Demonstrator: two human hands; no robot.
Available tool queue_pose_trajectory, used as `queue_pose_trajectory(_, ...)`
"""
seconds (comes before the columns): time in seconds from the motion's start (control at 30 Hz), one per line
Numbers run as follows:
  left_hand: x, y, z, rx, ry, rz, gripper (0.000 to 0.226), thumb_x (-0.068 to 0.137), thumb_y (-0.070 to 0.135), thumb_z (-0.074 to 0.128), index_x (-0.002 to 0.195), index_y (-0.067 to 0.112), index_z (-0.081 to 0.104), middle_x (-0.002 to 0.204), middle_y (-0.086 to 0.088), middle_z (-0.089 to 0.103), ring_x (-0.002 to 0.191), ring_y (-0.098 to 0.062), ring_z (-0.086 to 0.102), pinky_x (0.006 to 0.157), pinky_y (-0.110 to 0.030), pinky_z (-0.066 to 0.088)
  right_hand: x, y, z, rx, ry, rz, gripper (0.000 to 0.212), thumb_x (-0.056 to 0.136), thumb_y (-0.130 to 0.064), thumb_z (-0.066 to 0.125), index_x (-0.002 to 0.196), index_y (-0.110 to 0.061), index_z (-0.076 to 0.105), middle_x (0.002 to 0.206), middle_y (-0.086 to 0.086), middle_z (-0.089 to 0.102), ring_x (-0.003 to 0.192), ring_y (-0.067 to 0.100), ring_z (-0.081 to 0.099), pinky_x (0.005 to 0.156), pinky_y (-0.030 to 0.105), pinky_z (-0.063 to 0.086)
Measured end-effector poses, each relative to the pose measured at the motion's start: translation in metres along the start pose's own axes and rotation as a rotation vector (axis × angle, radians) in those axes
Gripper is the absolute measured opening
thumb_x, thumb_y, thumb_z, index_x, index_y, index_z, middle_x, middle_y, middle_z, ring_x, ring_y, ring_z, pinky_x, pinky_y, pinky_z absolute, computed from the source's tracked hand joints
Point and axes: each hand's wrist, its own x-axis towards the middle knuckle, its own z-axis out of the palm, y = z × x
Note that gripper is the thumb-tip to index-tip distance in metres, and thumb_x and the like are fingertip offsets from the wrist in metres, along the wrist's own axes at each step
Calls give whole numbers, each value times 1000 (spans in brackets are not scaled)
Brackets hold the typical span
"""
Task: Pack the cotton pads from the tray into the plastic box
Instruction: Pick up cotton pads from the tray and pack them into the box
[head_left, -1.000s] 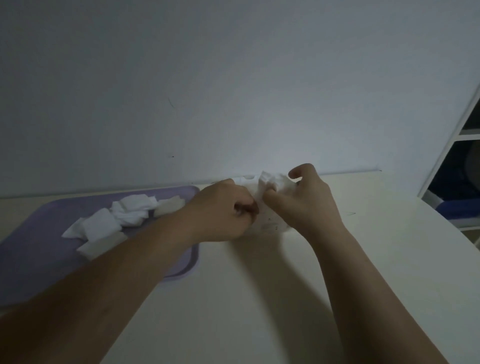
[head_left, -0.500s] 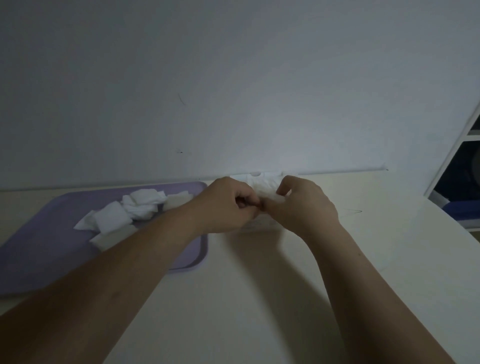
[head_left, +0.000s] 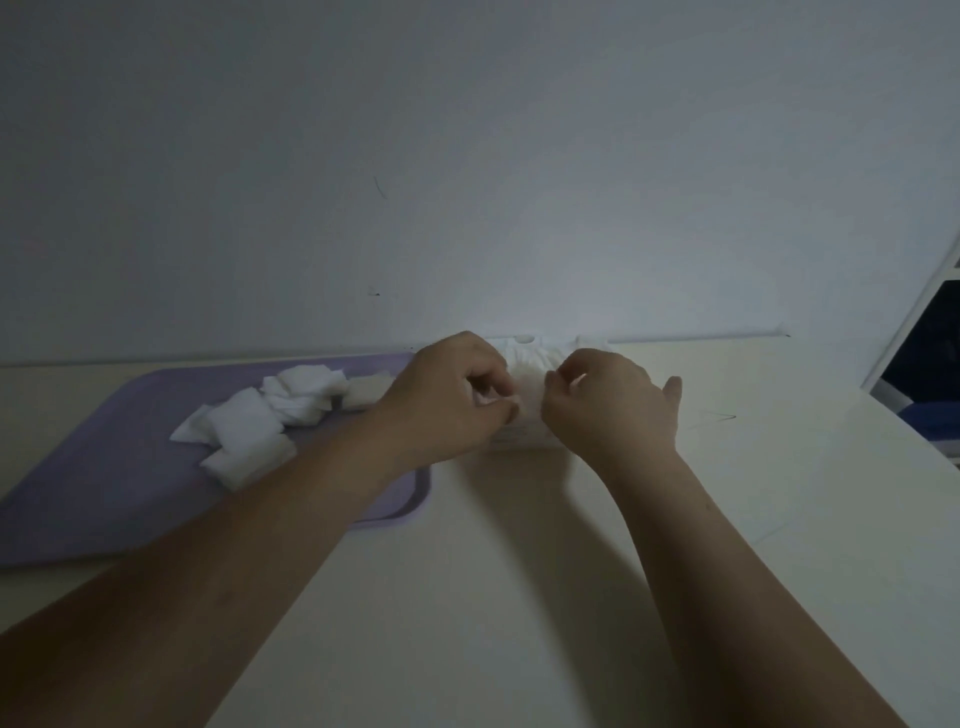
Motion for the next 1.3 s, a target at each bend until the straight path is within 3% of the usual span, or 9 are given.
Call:
queue_pose_trajectory(0.13, -13, -13, -2, 134, 82, -76, 14, 78, 46, 77, 85, 34, 77, 107, 19, 62, 94, 4, 59, 81, -9, 41, -3, 0, 1, -39, 4, -26, 28, 91, -57, 48, 100, -33, 60, 100, -5, 66, 92, 24, 67, 125, 60, 7)
queue_pose_trajectory(0.3, -17, -13, 2, 54, 47, -51, 14, 81, 38, 71, 92, 31, 77, 93, 12, 71, 85, -6, 67, 77, -29, 54, -5, -8, 9, 30, 29, -135, 26, 89, -50, 61, 101, -28, 67, 89, -5, 71, 100, 18, 69, 128, 50, 10)
queue_pose_trajectory(0.53, -16, -7, 1, 144, 17, -60, 20, 81, 36, 65, 78, 20, 77, 87, 4, 69, 81, -15, 66, 76, -42, 54, -6, -12, 17, 11, 48, -193, 26, 97, -36, 54, 88, -21, 72, 76, -2, 73, 75, 24, 62, 125, 46, 21)
queue_pose_trajectory(0.67, -20, -3, -5, 98, -34, -93, 14, 90, 28, 70, 96, 17, 79, 118, 3, 65, 87, -16, 70, 85, -38, 58, -15, -16, 11, -179, 96, -174, 29, 99, -40, 45, 96, -25, 69, 91, -2, 72, 97, 25, 68, 125, 57, 14)
queue_pose_trajectory(0.83, -46, -15, -39, 63, 14, -142, 28, 89, 14, 75, 117, 19, 73, 135, 4, 54, 100, -17, 69, 93, -31, 56, -40, -31, 13, -45, 199, -434, 28, 91, -25, 63, 114, -14, 74, 125, 14, 63, 116, 40, 58, 111, 53, 37)
queue_pose_trajectory(0.97, -74, -37, -89, 262, 88, -179, 27, 85, 14, 79, 111, 17, 77, 140, -5, 56, 121, -24, 63, 101, -26, 47, -70, -56, 29, 167, 11, -730, 30, 89, -16, 70, 119, -12, 72, 142, 15, 57, 132, 36, 54, 92, 43, 55)
queue_pose_trajectory(1.07, -94, -62, -137, 360, 159, -263, 35, 82, 28, 81, 116, 23, 75, 150, -5, 52, 134, -26, 55, 111, -36, 43, -78, -77, 42, 211, -211, -771, 37, 93, -24, 67, 130, -20, 67, 153, 7, 48, 141, 26, 46, 101, 39, 49)
queue_pose_trajectory(1.23, -116, -94, -166, 450, -170, -556, 108, 60, 77, 71, 156, 39, 37, 168, -5, 28, 157, -23, 22, 119, -28, 23, -61, -124, 73, 114, -418, -630, 69, 91, -30, 67, 154, -21, 39, 163, 11, 31, 151, 31, 29, 118, 37, 29)
queue_pose_trajectory(1.3, -121, -102, -156, 387, -220, -566, 115, 62, 82, 69, 160, 43, 24, 171, -2, 18, 158, -21, 15, 121, -29, 18, -48, -140, 89, 39, -463, -604, 80, 89, -31, 67, 159, -24, 28, 170, 13, 16, 157, 32, 14, 123, 41, 21)
